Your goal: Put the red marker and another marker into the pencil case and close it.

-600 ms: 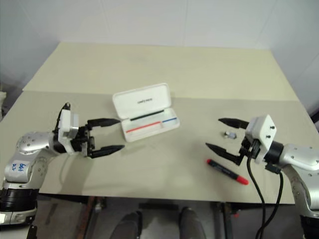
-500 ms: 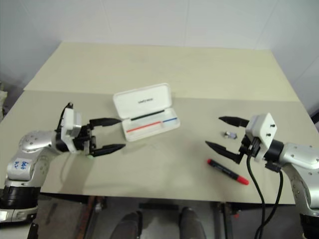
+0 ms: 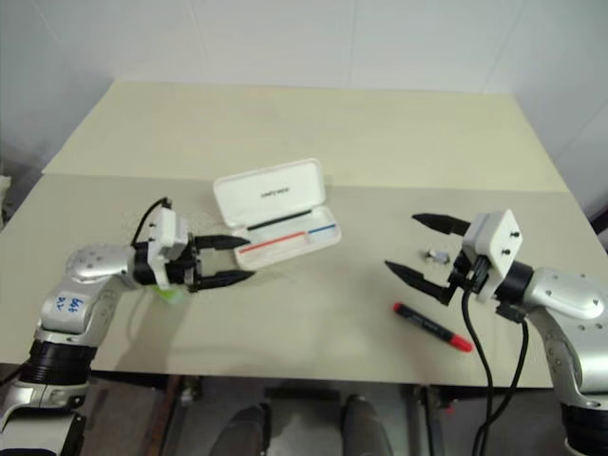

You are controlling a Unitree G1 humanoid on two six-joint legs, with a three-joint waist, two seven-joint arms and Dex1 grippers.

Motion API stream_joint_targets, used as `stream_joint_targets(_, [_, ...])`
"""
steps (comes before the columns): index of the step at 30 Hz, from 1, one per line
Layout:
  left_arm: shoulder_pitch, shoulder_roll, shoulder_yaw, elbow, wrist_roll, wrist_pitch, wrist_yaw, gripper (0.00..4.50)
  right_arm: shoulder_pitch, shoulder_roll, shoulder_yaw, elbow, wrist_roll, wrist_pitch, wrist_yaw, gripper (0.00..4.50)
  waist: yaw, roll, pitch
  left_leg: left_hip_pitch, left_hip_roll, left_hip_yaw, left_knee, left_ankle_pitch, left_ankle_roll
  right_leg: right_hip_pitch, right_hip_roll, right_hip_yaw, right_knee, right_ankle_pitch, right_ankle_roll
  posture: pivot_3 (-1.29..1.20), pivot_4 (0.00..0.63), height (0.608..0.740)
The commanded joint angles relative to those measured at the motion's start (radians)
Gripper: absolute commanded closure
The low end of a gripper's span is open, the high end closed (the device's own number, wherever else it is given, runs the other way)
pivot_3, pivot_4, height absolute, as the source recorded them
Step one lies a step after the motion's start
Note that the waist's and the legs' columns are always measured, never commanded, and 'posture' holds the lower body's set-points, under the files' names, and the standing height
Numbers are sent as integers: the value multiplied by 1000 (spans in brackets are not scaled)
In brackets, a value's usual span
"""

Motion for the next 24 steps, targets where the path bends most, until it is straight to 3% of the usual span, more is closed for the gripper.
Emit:
stream_joint_targets(1, [-14,-21,-26,21,55,-50,30,2272,7,10,-16,-39,7,-12,-13,0,0,0,0,0,0,0,0,0,0,0,0,0,0,1,1,0,150,740])
stream_joint_targets(13, [-96,-80,-95,222,199,-169,60,2272,30,57,34,-195,38,41,-76,0,2,0,0,0,0,0,0,0,0,0,0,0,0,1,2,0,150,740])
stream_joint_targets(24, [-150,-94,-156,321,245,-134,28,2272,32,133,101,-288,13,39,-173,0,2,0,0,0,0,0,0,0,0,0,0,0,1,5,8,0,150,740])
